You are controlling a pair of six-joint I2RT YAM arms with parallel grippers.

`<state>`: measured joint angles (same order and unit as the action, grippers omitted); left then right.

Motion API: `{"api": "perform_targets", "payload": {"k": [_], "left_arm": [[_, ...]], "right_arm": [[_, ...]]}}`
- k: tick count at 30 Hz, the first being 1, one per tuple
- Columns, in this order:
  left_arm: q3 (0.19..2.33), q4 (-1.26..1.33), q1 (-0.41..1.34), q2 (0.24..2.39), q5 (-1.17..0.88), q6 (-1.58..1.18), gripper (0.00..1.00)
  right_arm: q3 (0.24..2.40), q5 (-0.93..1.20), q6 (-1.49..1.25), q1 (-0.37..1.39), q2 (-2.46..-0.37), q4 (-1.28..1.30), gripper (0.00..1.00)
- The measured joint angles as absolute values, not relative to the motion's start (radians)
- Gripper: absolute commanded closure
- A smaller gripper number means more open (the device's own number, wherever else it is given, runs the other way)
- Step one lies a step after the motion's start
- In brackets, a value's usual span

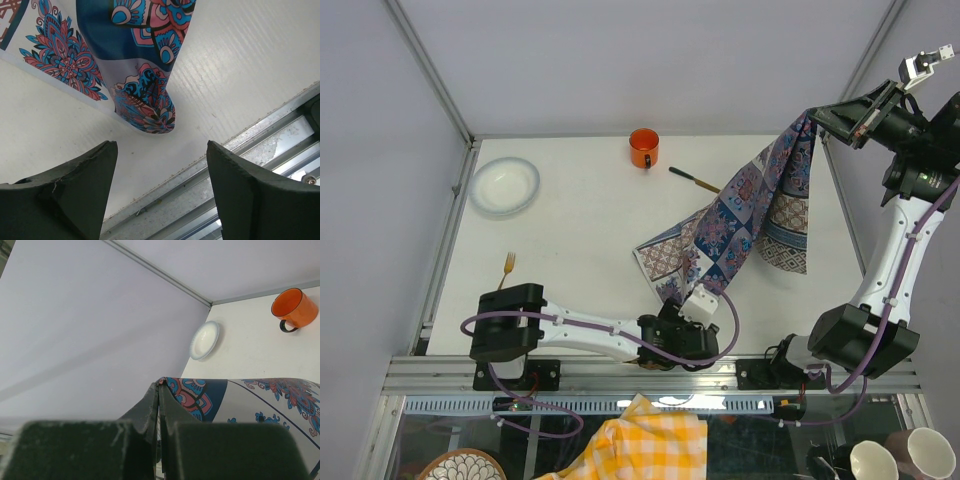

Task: Set the dinner table for one person
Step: Flatten out the napkin at the center of the board.

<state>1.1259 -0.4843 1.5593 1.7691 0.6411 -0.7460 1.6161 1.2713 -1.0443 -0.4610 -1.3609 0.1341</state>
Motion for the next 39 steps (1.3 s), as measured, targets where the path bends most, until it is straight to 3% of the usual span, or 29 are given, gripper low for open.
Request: {"api": "perform_targets", "payload": {"k": [20,27,36,39], "left_arm": [[1.164,-0.451,1.559,1.850,0.628,-0.743,0.32],[1.164,-0.451,1.559,1.850,0.664,-0.743,0.42],[1.170,-0.456,1.559,1.891,0.696,-0.743,0.45],[1.172,-0.454,1.559,1.896,0.706,-0.743,0.50]], "right_arm": [[1.617,1.271,-1.044,-0.461,-1.365,0.134,1.00],[1.617,1.271,-1.045,-0.461,-1.365,0.134,1.00],[1.617,1.271,-1.045,-0.460,-1.365,0.134,1.00],[1.618,1.271,-1.045,-0.460,-1.365,0.134,1.00]]}}
